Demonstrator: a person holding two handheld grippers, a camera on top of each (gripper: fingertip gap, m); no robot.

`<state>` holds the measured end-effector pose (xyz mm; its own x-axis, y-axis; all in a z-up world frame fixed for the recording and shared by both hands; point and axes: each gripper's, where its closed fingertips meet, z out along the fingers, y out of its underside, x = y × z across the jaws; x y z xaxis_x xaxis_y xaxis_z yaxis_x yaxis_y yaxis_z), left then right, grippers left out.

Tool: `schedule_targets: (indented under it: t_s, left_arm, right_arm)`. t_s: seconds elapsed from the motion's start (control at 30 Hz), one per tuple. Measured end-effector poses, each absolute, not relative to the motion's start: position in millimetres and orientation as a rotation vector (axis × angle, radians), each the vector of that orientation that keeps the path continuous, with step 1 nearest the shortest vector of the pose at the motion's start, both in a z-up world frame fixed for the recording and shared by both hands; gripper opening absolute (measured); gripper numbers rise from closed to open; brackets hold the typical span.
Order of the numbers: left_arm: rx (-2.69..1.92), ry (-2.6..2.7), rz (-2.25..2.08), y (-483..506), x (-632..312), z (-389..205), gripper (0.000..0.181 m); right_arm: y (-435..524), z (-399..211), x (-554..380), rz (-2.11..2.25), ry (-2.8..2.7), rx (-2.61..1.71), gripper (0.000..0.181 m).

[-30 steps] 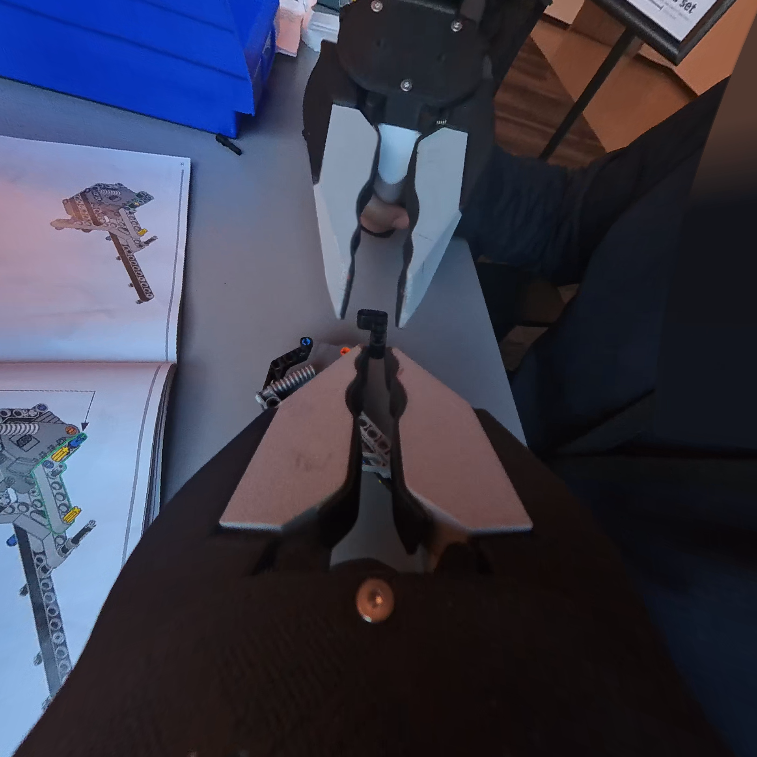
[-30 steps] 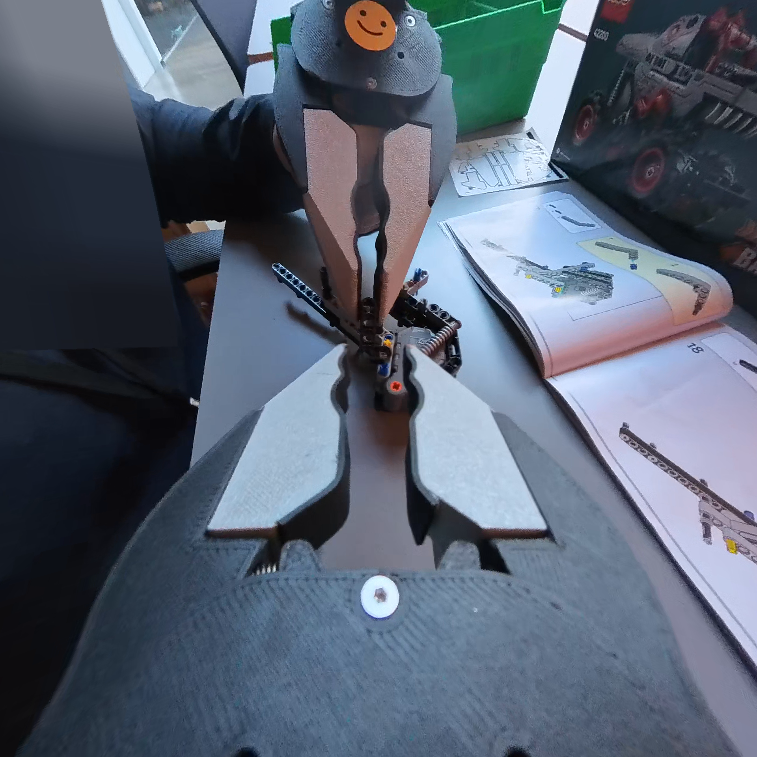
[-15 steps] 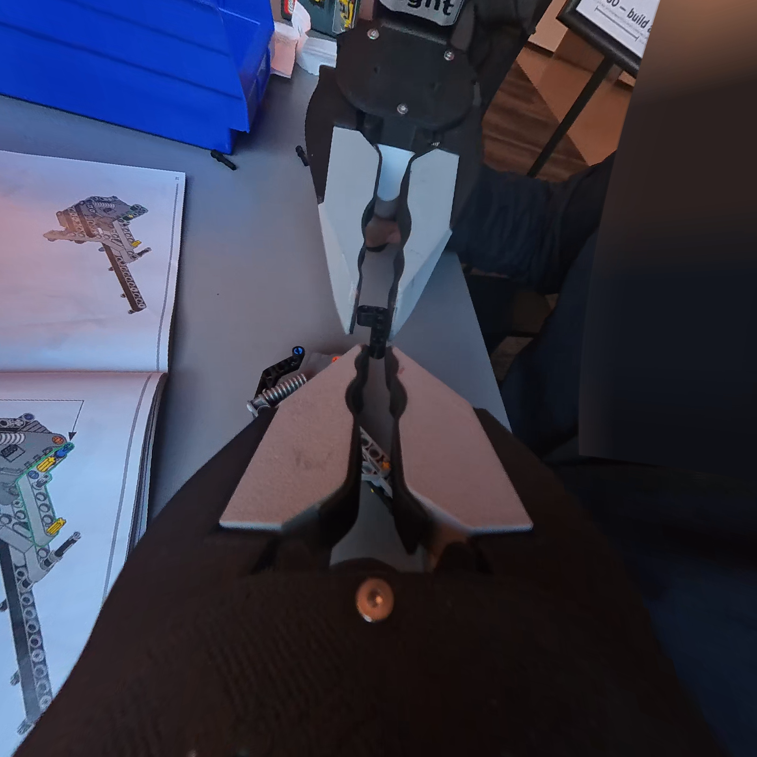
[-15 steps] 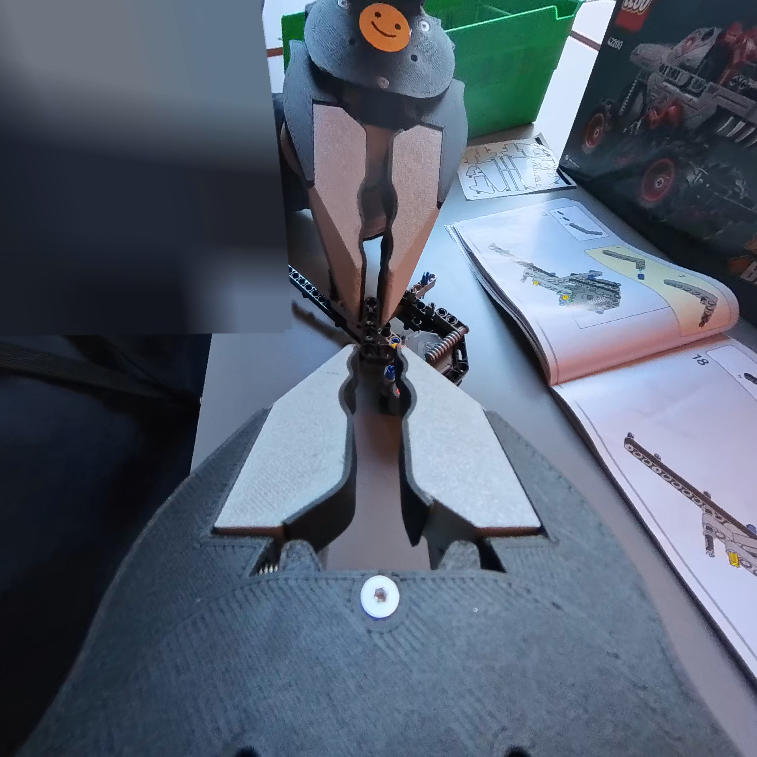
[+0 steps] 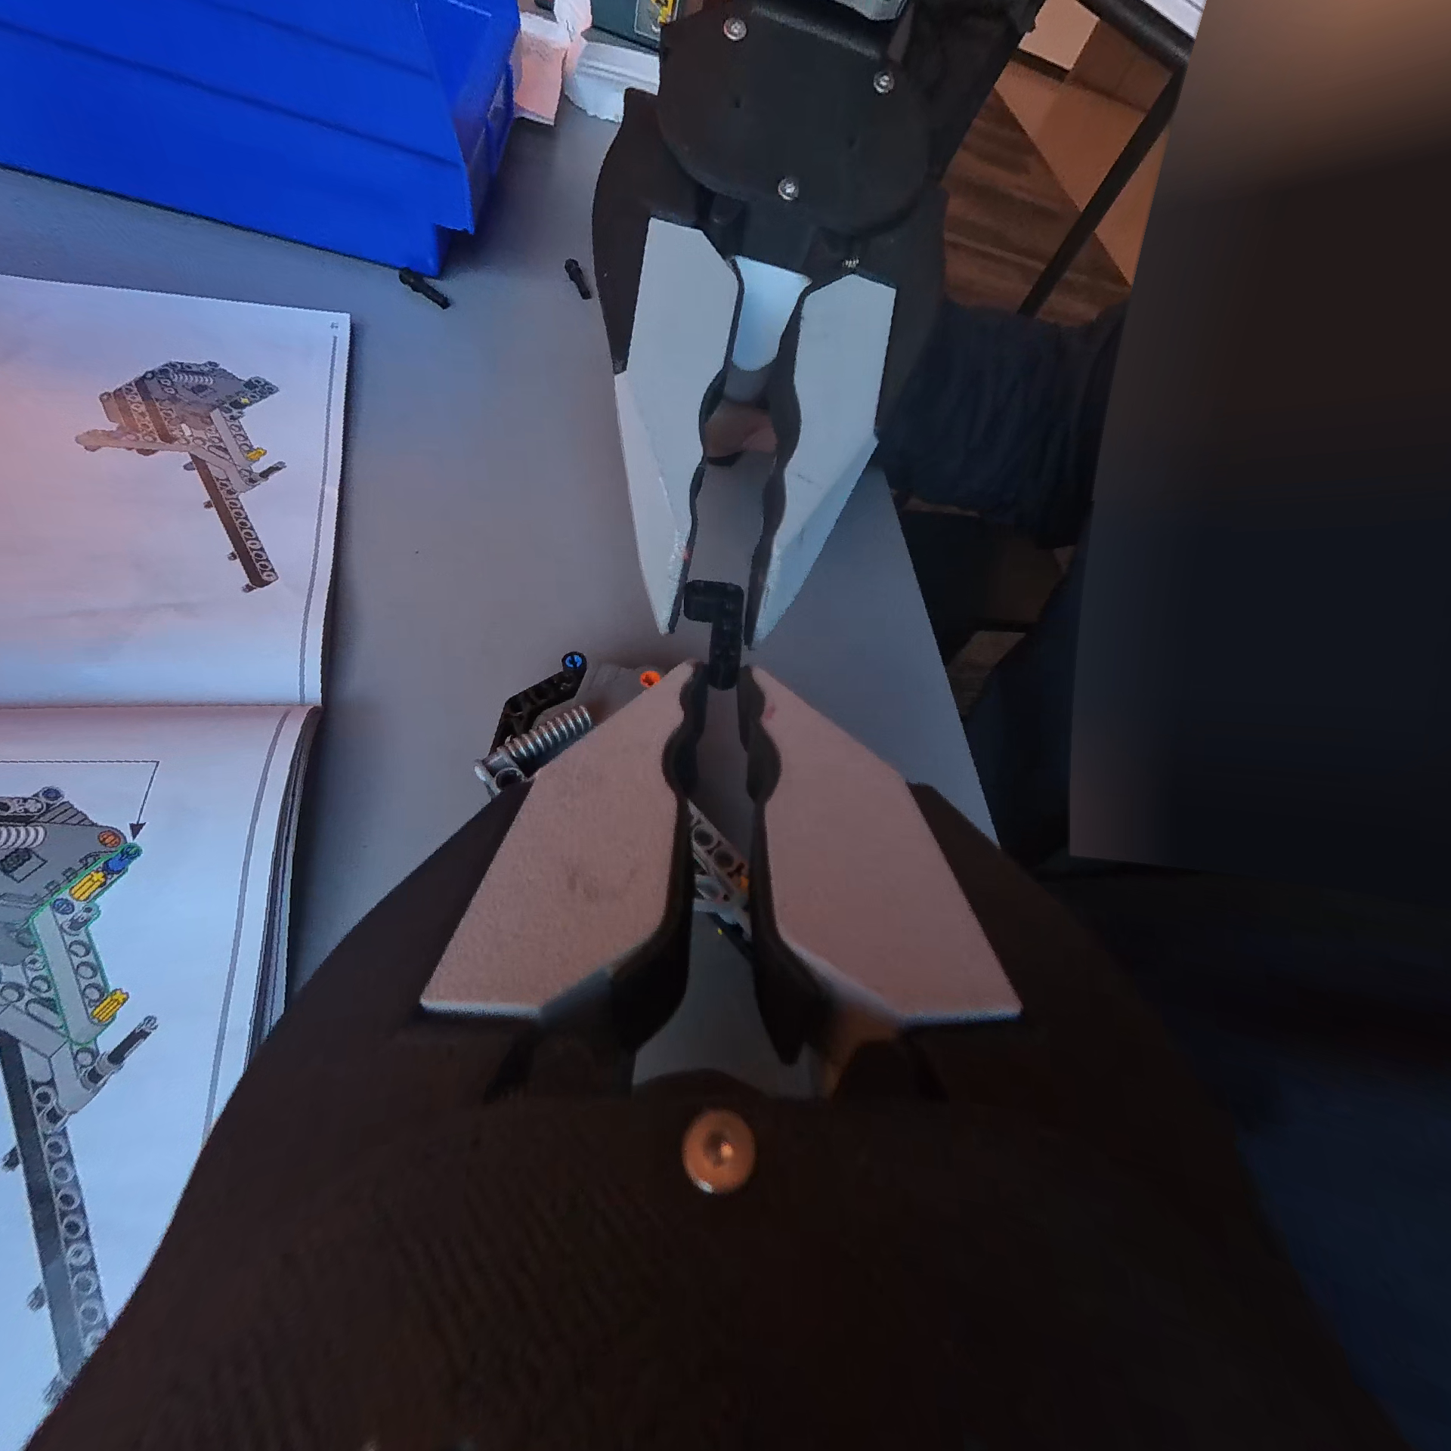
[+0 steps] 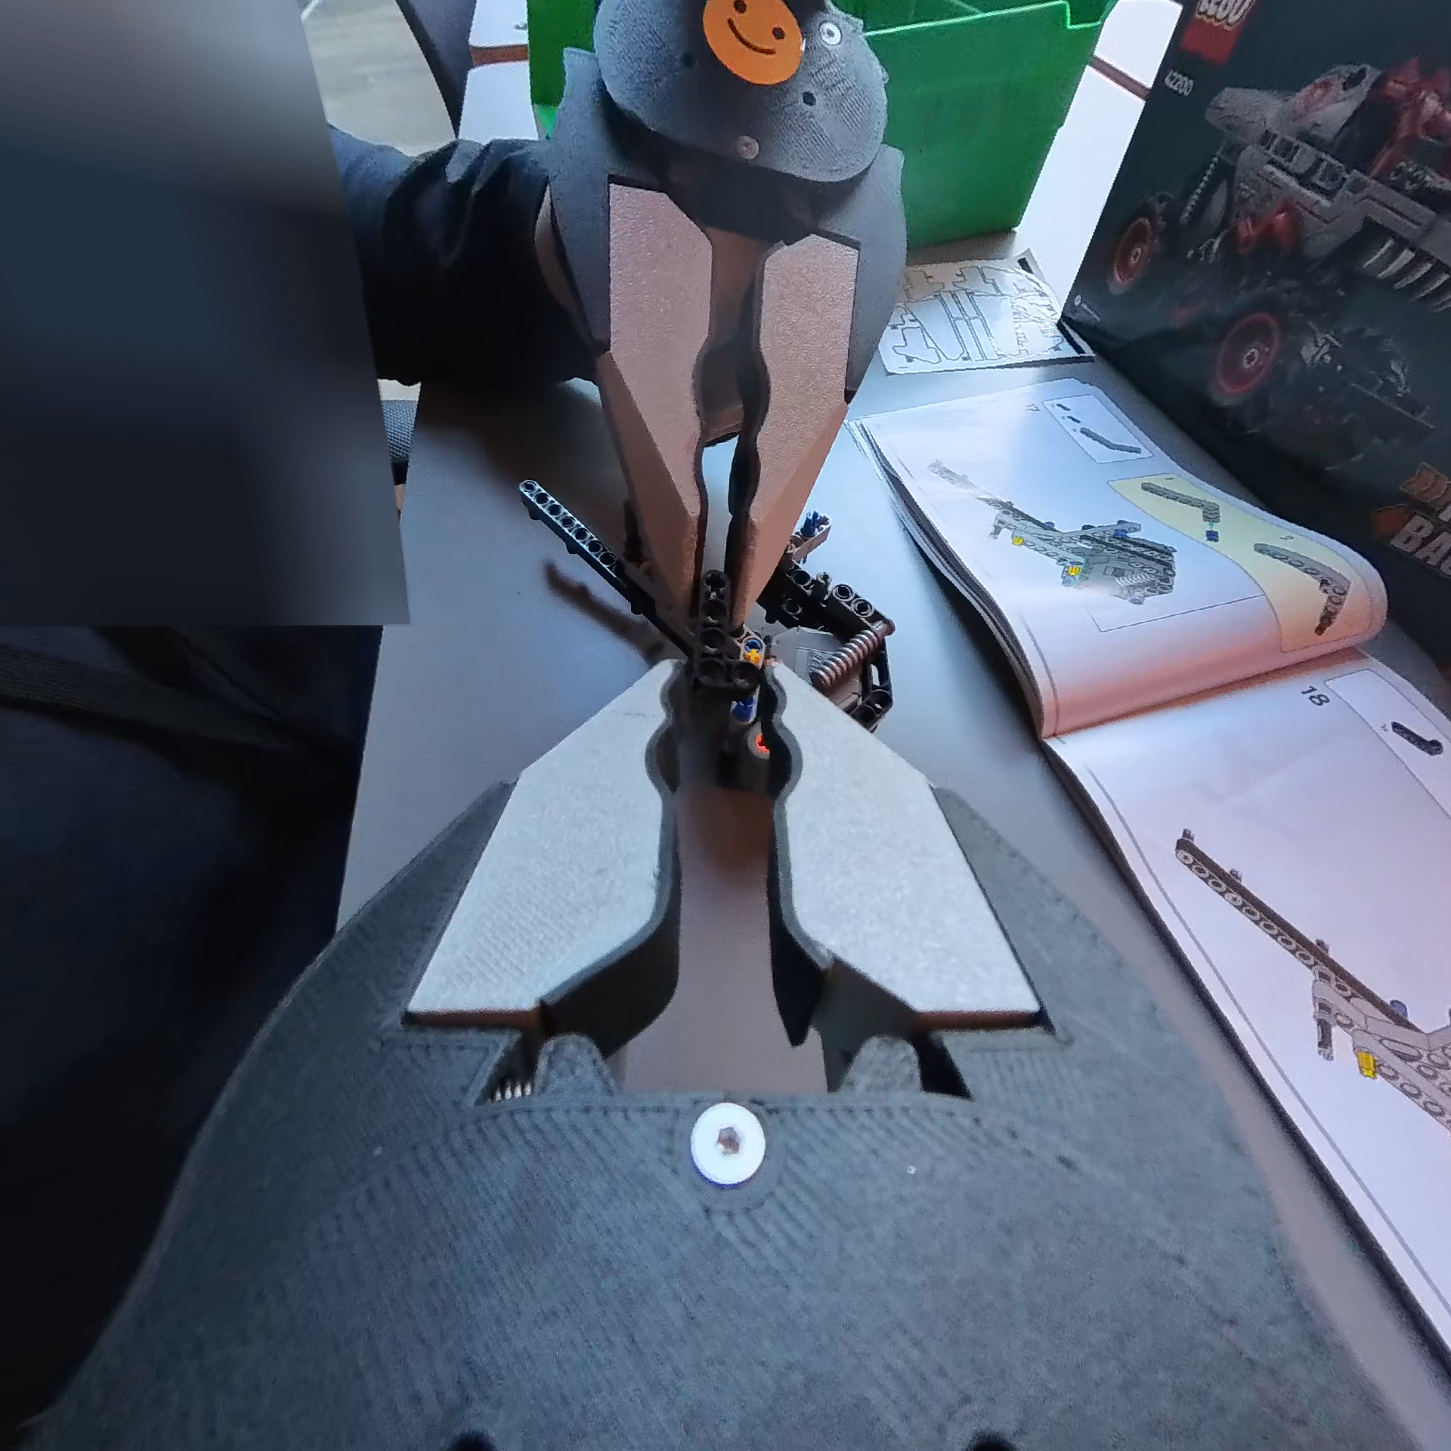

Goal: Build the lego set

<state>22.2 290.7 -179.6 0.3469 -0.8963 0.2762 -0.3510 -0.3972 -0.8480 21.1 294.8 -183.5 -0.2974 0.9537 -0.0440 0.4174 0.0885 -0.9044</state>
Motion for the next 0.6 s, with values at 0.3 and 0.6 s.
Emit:
schedule_targets:
  t_s: [0.3,0.6]
  left_arm:
    - [-1.923,1.075,-1.011,291.6,21.9,-180.7,0.006]
    - [-1.962,0.982,-1.063,298.9,16.5,-180.5,0.019]
  right_arm:
    - [296.8,-183.6,21.2,1.147,-1.781,-1.345,0.014]
    - [301.4,-185.5,22.0,1.137,-1.772,-1.365,0.014]
